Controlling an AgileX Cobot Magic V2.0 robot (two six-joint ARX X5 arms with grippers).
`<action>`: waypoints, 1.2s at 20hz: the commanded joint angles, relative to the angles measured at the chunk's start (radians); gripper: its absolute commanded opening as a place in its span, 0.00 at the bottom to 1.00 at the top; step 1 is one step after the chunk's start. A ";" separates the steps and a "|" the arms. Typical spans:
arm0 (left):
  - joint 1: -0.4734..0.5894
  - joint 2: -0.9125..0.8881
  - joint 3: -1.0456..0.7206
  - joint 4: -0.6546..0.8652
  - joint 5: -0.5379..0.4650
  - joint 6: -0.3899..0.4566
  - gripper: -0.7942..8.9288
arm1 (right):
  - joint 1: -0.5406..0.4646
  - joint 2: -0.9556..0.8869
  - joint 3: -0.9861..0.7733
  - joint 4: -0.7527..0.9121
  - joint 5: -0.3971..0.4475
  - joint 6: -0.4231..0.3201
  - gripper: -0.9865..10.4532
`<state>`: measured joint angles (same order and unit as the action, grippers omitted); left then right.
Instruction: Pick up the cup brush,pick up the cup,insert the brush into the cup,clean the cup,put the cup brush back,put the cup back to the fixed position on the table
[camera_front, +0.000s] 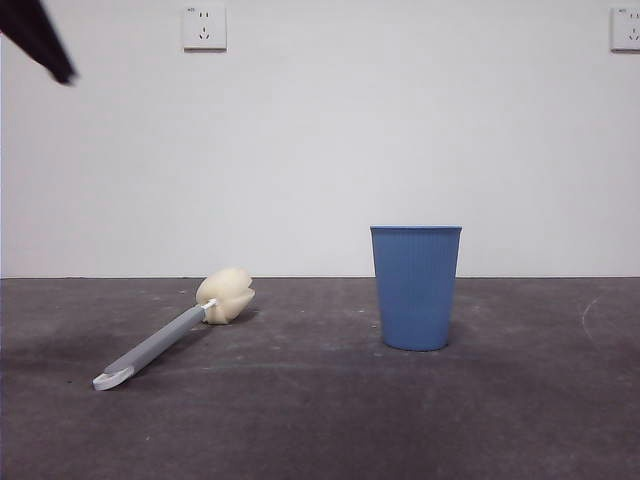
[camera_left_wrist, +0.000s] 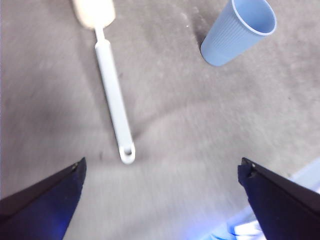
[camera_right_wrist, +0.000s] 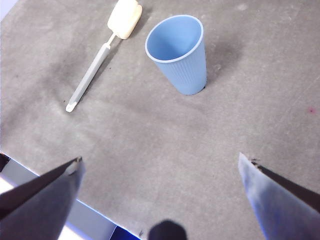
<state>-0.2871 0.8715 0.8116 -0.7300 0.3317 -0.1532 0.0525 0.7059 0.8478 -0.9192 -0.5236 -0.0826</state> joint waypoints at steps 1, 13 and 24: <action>-0.098 0.082 0.002 0.079 -0.107 -0.040 0.66 | 0.003 0.012 0.002 0.011 0.000 0.008 0.55; -0.243 0.555 0.008 0.363 -0.386 -0.145 0.66 | 0.003 0.036 0.002 0.014 0.001 0.041 0.55; -0.251 0.697 0.008 0.402 -0.435 -0.204 0.46 | 0.003 0.036 0.002 0.022 0.005 0.041 0.55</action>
<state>-0.5335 1.5620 0.8173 -0.3340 -0.0986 -0.3431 0.0525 0.7422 0.8478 -0.9035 -0.5209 -0.0486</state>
